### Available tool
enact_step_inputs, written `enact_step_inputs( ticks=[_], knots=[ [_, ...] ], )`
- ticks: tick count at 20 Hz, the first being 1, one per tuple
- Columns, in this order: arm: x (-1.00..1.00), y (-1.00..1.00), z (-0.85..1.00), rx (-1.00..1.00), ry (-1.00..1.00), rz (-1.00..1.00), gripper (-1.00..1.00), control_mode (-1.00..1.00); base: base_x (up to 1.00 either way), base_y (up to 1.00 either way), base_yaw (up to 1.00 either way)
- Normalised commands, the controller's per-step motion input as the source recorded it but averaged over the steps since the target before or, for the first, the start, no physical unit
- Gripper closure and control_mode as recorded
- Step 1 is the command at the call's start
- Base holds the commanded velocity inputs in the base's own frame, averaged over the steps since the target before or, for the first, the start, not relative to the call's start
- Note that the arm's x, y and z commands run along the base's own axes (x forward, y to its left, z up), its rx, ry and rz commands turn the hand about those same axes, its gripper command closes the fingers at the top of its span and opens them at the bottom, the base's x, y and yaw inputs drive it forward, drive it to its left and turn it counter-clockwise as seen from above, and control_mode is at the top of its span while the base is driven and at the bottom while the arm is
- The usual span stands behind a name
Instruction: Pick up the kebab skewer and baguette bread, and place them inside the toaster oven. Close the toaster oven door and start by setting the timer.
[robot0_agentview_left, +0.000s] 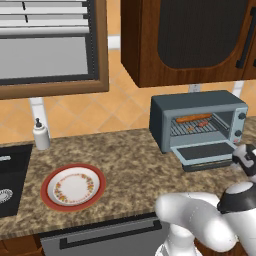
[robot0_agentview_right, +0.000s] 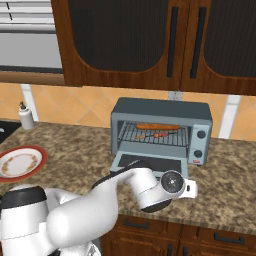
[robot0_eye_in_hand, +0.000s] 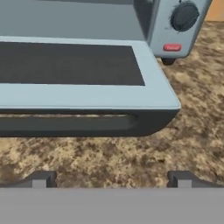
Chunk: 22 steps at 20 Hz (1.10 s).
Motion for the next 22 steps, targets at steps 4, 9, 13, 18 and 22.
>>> enact_step_inputs(
  ticks=[4, 9, 13, 18, 22],
  knots=[
    [0.04, 0.0, -0.37, 0.0, 0.01, 0.0, -1.0, -1.0, 0.0, 0.0, 0.0],
    [0.19, 0.0, -0.31, 0.0, -0.02, 0.0, -1.0, -1.0, 0.0, 0.0, 0.0],
    [0.22, 0.0, -0.07, 0.0, -0.07, 0.0, -1.0, -1.0, 0.0, 0.0, 0.0],
    [0.22, 0.0, -0.04, 0.0, -0.03, 0.0, -1.0, -1.0, 0.0, 0.0, 0.0],
    [0.09, 0.0, -0.01, 0.0, 0.0, 0.0, -1.0, -1.0, 0.0, 0.0, 0.0]
  ],
)
